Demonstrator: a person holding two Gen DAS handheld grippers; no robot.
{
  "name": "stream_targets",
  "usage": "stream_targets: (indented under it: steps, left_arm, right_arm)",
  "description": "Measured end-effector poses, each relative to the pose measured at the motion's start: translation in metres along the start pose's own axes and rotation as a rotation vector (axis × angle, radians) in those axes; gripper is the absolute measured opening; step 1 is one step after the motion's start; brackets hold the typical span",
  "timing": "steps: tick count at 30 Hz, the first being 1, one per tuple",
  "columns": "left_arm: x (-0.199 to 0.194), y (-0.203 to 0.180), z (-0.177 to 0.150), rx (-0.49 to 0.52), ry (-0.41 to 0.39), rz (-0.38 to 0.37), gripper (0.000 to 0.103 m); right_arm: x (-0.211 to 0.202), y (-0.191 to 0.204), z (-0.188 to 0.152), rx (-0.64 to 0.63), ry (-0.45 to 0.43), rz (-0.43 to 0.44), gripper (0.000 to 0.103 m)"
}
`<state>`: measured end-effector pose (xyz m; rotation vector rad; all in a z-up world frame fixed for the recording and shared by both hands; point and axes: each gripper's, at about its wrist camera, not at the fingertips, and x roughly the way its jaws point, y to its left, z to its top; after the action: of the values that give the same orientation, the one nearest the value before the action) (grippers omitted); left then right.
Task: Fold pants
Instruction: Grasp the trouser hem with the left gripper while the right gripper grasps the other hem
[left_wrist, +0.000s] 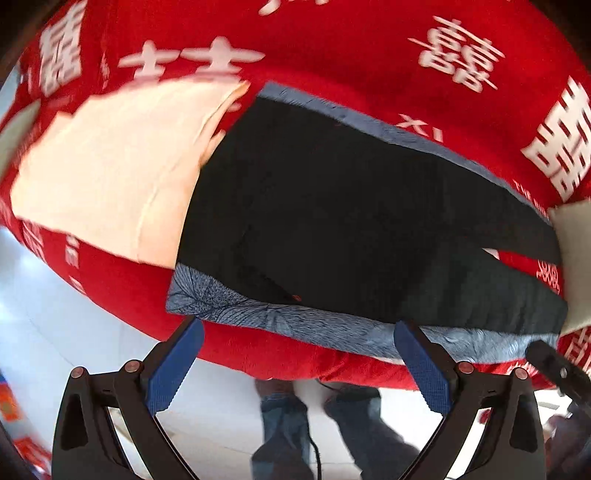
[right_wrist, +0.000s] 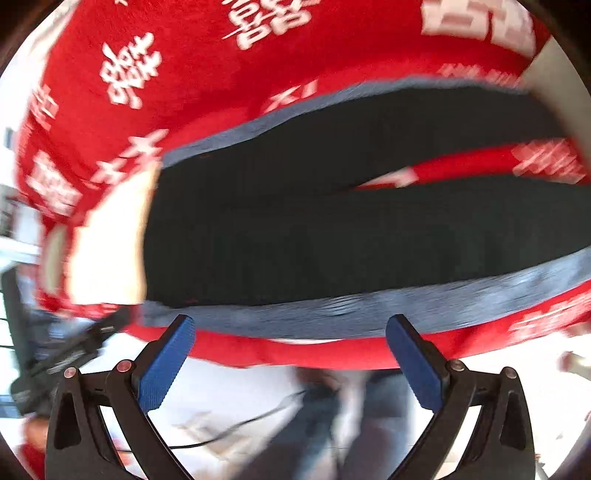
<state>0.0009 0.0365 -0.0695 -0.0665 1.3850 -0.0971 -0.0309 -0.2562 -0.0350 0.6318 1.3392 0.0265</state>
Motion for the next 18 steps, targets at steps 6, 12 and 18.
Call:
stream_targets:
  steps: [6, 12, 18]
  left_arm:
    - [0.055, 0.039, -0.02, -0.111, 0.043, -0.107, 0.103]
    - [0.096, 0.059, -0.033, -0.215, 0.057, -0.208, 0.103]
    - [0.115, 0.068, -0.024, -0.285, 0.052, -0.268, 0.103]
  right_arm:
    - [0.061, -0.032, -0.024, 0.096, 0.08, 0.227, 0.084]
    - [0.101, -0.089, -0.05, 0.237, 0.118, 0.32, 0.076]
    - [0.104, -0.136, -0.056, 0.376, 0.054, 0.406, 0.076]
